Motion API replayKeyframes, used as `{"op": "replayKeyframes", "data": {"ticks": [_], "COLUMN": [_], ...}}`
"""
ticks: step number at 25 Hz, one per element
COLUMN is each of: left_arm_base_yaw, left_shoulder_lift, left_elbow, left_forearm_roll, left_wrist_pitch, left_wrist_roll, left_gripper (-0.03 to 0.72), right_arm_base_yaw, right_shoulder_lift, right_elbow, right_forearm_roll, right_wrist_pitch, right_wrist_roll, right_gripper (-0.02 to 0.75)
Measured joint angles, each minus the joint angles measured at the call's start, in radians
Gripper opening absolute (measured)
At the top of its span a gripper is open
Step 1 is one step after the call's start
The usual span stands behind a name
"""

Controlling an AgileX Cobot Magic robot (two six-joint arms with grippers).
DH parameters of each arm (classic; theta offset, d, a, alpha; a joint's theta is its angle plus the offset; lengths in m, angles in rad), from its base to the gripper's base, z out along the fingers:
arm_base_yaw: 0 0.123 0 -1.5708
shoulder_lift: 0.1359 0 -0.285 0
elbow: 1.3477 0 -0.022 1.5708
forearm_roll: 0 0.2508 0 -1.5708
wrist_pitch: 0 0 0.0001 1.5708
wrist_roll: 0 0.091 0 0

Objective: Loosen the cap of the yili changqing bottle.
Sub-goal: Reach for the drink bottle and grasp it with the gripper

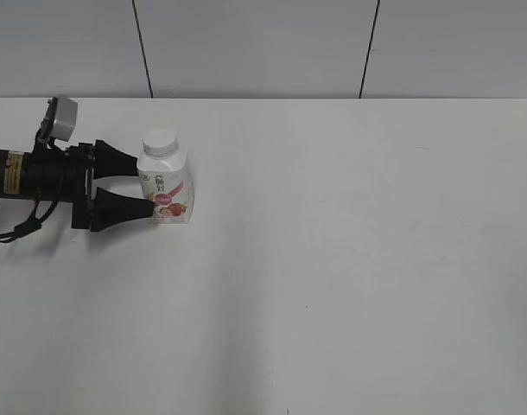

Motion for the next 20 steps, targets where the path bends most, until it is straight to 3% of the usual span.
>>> {"op": "replayKeyframes", "data": {"ticks": [20], "left_arm_base_yaw": [-0.116], "left_shoulder_lift": [0.058], "left_elbow": [-0.043], "left_forearm_roll": [-0.087], "left_wrist_pitch": [-0.002], "left_wrist_roll": [0.035], "left_gripper": [0.596], "right_arm_base_yaw": [0.000], "right_shoulder_lift": [0.000], "right_elbow": [0.000], "right_forearm_roll": [0.000], "right_wrist_pitch": [0.000], "right_wrist_roll": [0.000], "right_gripper": [0.552]}}
